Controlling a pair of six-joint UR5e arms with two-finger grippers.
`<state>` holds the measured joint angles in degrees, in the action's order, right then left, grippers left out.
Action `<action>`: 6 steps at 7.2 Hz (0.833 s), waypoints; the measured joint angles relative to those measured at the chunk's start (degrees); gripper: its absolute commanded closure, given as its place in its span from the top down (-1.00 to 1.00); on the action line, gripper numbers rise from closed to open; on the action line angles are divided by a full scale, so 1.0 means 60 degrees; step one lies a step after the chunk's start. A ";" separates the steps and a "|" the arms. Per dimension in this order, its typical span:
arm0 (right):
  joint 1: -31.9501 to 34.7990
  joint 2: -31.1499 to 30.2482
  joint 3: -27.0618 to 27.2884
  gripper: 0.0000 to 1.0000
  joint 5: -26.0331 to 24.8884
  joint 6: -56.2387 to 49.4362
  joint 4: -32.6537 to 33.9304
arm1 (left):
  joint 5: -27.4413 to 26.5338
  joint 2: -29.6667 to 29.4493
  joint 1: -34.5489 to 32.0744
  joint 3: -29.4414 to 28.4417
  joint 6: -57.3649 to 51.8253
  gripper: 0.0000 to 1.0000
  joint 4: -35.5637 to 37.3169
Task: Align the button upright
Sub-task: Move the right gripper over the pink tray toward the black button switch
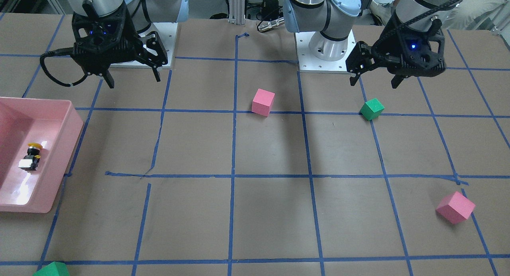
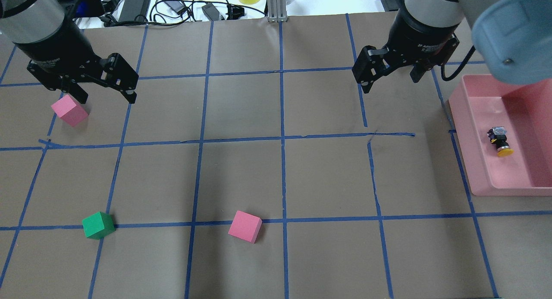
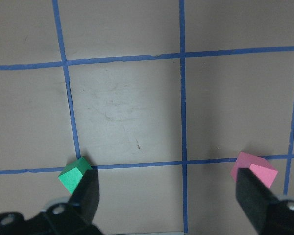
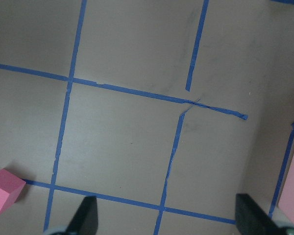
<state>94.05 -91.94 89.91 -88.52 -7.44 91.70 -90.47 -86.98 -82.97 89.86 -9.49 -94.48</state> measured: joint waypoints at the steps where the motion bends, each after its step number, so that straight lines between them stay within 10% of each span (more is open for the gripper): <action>1: -0.0020 0.0013 0.0000 1.00 0.0010 0.0044 0.0030 | -0.0039 -0.0012 0.0002 0.0004 0.0000 1.00 0.0003; 6: -0.2571 0.0611 0.0003 1.00 -0.0044 -0.0803 0.0052 | -0.0155 -0.0076 0.0020 0.0037 -0.0014 1.00 0.0038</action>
<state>78.62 -88.28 89.92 -88.79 -12.26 92.02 -91.40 -87.44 -82.85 90.09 -9.58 -94.25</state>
